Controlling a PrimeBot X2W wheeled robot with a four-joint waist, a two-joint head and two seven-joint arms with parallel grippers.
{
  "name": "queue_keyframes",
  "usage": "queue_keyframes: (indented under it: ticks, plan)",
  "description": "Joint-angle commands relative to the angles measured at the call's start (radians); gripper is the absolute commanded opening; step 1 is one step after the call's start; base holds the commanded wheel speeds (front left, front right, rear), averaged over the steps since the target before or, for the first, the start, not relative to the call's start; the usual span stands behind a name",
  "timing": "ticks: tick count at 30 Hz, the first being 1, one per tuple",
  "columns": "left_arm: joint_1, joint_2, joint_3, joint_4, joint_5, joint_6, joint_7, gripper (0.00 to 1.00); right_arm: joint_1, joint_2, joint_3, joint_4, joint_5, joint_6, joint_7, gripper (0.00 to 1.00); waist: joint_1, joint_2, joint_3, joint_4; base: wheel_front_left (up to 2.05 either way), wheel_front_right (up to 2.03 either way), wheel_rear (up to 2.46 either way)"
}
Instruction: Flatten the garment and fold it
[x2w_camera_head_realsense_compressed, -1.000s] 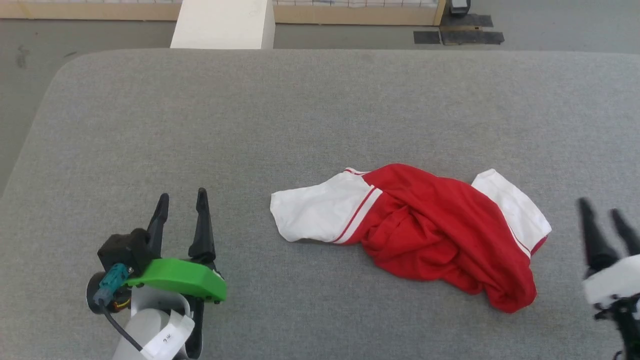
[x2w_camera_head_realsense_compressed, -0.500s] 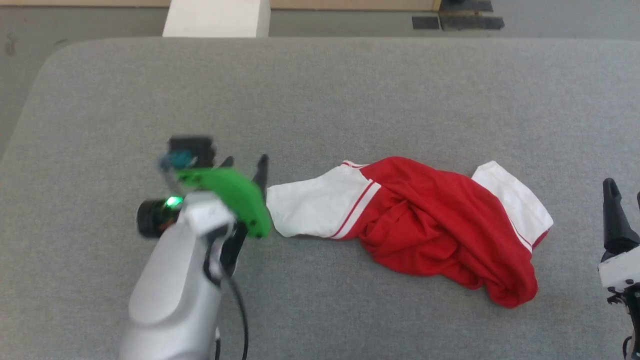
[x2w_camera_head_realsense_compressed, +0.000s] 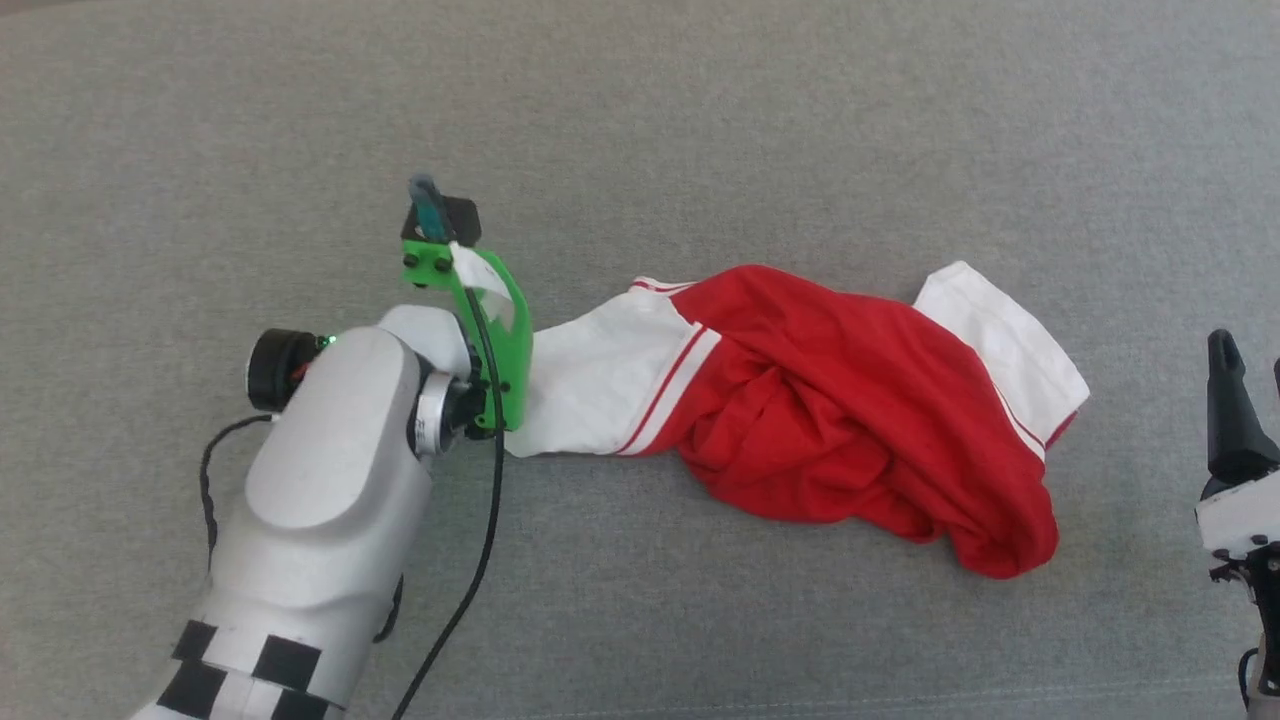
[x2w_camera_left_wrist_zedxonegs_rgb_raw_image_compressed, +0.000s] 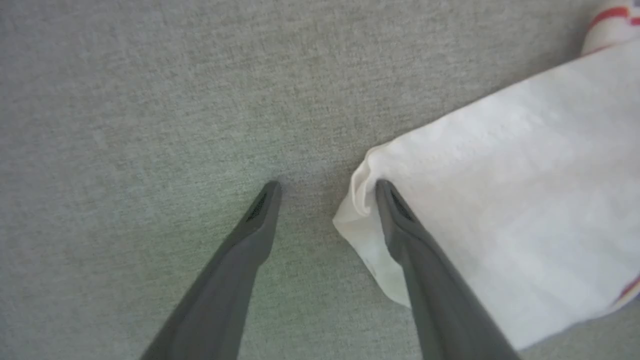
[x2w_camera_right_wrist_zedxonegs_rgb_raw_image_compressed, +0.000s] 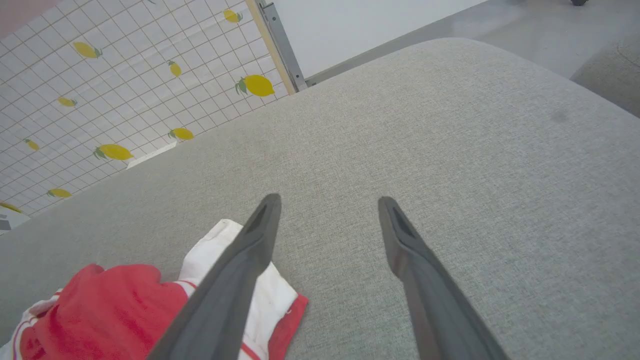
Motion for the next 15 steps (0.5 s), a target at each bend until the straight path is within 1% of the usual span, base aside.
queue_keyframes:
  ticks: [1,3,4,5,6,10,15]
  plan:
    - [0.017,0.002,-0.01,0.018,-0.004,-0.009,0.023,1.0,-0.022,0.001,0.002,0.005,0.007,-0.001,-0.01,1.0,0.0,-0.0001,0.023,-0.021,0.0,0.0,0.0]
    - [0.037,-0.002,-0.02,0.019,-0.019,-0.026,0.058,1.0,-0.026,0.001,0.002,0.01,0.008,-0.001,-0.014,1.0,0.0,-0.0001,0.025,-0.022,0.0,0.0,0.0]
    - [0.046,-0.007,-0.02,0.015,-0.032,-0.033,0.065,0.4,-0.027,0.001,0.002,0.013,0.007,-0.001,-0.016,1.0,0.0,-0.0001,0.026,-0.022,0.0,0.0,0.0]
    - [0.056,-0.013,-0.02,0.009,-0.043,-0.039,0.069,0.12,-0.029,0.001,0.001,0.016,0.006,-0.001,-0.018,1.0,0.0,-0.0001,0.026,-0.02,0.0,0.0,0.0]
    - [0.065,-0.015,-0.022,0.005,-0.05,-0.045,0.076,0.0,-0.031,0.001,0.001,0.019,0.005,-0.001,-0.019,1.0,0.0,-0.0001,0.024,-0.018,0.0,0.0,0.0]
    - [0.094,-0.026,-0.007,-0.032,-0.087,-0.054,0.057,0.0,-0.039,0.001,0.003,0.027,-0.001,-0.001,-0.022,1.0,0.0,-0.0001,0.008,-0.004,0.0,0.0,0.0]
    - [0.113,-0.03,0.042,-0.106,-0.134,-0.048,0.002,0.0,-0.042,0.0,0.01,0.025,-0.026,-0.001,-0.01,1.0,0.0,-0.0001,-0.03,0.022,0.0,0.0,0.0]
